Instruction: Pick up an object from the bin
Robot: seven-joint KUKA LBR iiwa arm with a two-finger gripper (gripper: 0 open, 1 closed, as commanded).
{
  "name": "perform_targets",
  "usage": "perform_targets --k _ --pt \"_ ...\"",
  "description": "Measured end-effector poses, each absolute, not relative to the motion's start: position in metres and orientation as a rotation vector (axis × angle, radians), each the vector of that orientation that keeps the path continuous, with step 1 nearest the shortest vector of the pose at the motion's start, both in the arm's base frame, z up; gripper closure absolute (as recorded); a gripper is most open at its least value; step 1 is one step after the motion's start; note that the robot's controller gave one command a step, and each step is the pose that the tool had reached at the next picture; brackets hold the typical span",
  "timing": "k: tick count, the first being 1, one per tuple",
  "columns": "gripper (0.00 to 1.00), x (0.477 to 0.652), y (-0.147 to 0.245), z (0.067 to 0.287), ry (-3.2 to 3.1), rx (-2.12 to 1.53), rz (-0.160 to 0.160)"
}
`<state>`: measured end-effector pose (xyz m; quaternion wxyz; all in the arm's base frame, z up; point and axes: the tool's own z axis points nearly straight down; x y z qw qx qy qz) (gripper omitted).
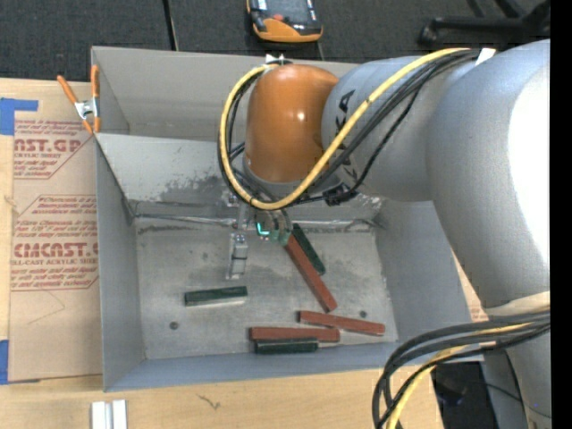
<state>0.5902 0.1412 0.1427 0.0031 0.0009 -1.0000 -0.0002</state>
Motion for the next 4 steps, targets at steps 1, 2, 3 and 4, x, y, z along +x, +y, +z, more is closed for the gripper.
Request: perform_targets --k 1,2,3,4 --pt "0.0 0.592 0.141 0.147 -3.143 0.0 -0.002" --pt "0.0 0.55 0.158 0.072 -3.143 0.019 -0.003" --pt "0.0 0.558 0.153 0.116 -3.139 -0.092 -0.001" --pt "0.0 0.555 0.156 0.1 -3.146 -0.037 -0.002"
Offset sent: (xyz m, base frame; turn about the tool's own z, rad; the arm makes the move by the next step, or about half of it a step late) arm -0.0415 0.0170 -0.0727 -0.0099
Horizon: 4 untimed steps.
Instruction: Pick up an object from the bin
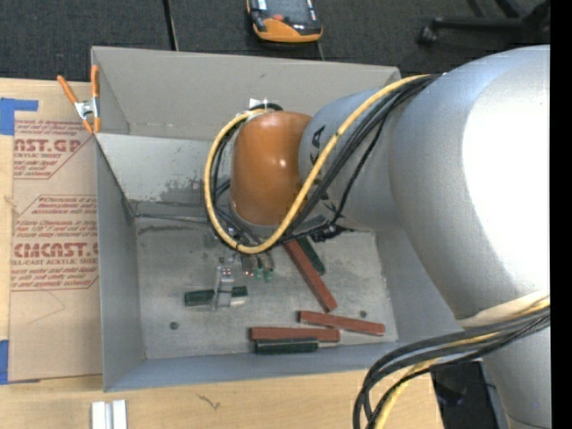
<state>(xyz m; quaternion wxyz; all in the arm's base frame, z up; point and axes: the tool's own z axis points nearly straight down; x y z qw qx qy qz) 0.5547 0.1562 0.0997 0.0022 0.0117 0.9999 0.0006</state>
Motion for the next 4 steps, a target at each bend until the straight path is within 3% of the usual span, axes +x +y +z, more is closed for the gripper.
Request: perform_targets --k 1,2,4 --pt "0.0 0.5329 0.1489 0.0697 3.137 0.183 0.002" --pt "1.0 0.525 0.1479 0.0622 3.135 0.145 0.001" --pt "1.0 0.5244 0.1478 0.066 3.139 0.139 0.0"
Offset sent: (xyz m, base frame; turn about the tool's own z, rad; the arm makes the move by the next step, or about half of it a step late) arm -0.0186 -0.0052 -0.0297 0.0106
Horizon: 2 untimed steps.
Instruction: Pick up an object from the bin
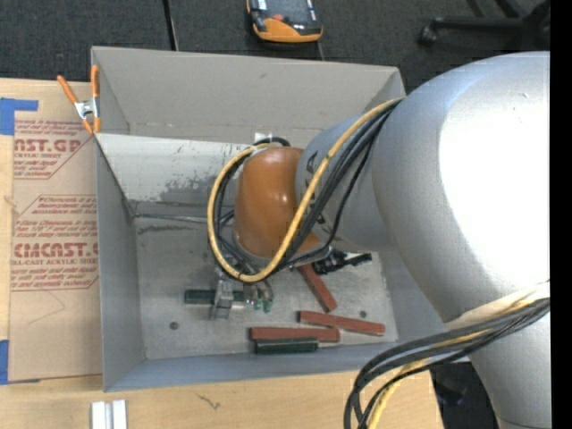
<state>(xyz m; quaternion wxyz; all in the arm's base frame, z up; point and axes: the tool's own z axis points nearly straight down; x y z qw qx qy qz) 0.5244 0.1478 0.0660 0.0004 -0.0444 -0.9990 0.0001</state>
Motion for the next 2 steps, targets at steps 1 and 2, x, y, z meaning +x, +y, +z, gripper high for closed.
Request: perform_targets --k 1,2 --pt "1.0 0.523 0.147 0.082 -3.133 -0.141 0.002" --pt "1.0 0.524 0.148 0.101 -3.137 -0.141 -0.001"
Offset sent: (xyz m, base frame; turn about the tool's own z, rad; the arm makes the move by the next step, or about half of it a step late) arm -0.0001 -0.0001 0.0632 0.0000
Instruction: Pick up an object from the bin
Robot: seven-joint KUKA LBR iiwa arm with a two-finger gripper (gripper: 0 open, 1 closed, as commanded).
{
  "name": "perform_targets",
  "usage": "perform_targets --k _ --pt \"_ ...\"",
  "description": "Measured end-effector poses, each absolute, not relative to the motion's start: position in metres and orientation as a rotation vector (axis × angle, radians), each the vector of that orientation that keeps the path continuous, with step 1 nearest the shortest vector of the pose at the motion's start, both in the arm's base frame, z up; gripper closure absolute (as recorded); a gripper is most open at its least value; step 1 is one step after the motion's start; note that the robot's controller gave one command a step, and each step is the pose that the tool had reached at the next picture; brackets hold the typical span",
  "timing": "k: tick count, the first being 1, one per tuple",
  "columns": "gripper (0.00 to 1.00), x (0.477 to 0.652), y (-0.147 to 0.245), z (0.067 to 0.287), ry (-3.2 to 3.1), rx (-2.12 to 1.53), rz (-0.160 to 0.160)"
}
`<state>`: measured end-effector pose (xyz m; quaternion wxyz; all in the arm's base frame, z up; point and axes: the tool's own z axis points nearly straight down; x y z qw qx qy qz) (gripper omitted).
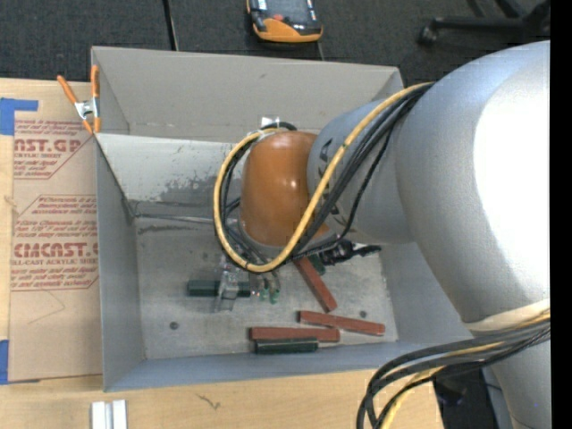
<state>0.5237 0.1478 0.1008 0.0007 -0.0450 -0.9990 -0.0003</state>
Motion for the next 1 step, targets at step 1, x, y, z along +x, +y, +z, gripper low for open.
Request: perform_targets --k 1 --pt "1.0 0.5246 0.1481 0.1166 -3.14 -0.141 -0.002"
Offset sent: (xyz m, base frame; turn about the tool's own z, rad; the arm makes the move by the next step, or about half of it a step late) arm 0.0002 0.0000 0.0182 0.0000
